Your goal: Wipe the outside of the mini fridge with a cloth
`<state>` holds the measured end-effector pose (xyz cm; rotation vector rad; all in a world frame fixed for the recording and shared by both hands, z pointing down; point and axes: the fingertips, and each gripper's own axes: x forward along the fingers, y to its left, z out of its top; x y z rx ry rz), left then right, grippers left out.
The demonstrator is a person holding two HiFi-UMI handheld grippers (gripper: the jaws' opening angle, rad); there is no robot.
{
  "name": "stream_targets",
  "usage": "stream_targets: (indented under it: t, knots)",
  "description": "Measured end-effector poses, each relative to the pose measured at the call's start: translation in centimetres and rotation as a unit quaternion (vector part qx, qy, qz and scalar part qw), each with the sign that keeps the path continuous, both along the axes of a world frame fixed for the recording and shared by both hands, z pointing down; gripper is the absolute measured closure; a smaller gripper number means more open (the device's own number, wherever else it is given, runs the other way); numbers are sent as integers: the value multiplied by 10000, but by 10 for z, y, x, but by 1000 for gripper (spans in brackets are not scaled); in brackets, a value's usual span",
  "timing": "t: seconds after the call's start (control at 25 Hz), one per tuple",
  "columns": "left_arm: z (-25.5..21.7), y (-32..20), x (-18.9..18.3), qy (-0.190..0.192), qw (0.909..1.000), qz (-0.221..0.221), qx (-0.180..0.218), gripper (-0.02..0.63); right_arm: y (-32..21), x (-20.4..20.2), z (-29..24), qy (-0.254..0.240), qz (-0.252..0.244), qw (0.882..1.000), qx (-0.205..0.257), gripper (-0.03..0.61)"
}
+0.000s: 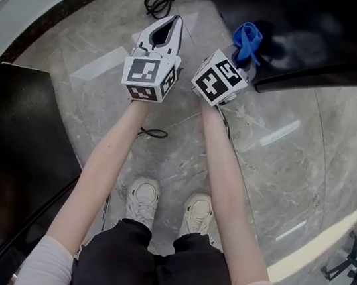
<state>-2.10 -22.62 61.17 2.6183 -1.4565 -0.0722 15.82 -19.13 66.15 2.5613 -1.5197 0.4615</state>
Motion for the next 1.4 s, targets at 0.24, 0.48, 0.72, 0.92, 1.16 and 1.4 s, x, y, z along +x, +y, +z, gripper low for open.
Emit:
stream_targets:
  t: [0.24, 0.48, 0.72, 0.92, 1.16, 1.4]
  knots:
    - [-1, 16, 12, -91, 9998, 183, 4, 609, 19, 8, -2, 145, -52, 9998, -90, 495]
    - [3, 25, 20, -83, 9997, 207, -99, 609, 48, 18, 5, 207, -109, 9993, -276, 495]
    - [2, 34, 32, -99, 9995, 296, -98, 609, 73, 31, 13, 216, -93, 9988, -429, 495]
    - [1, 48, 46, -152, 9990, 411, -88, 609, 90, 41, 11, 55, -19, 9991, -430, 495]
    - [-2, 58, 59, -51, 9990, 429, -136, 609, 109, 51, 14, 76, -11, 9985, -543, 495]
    - [-6, 62, 68, -45, 9989, 450, -134, 609, 126, 59, 14, 109, 35, 9977, -663, 495]
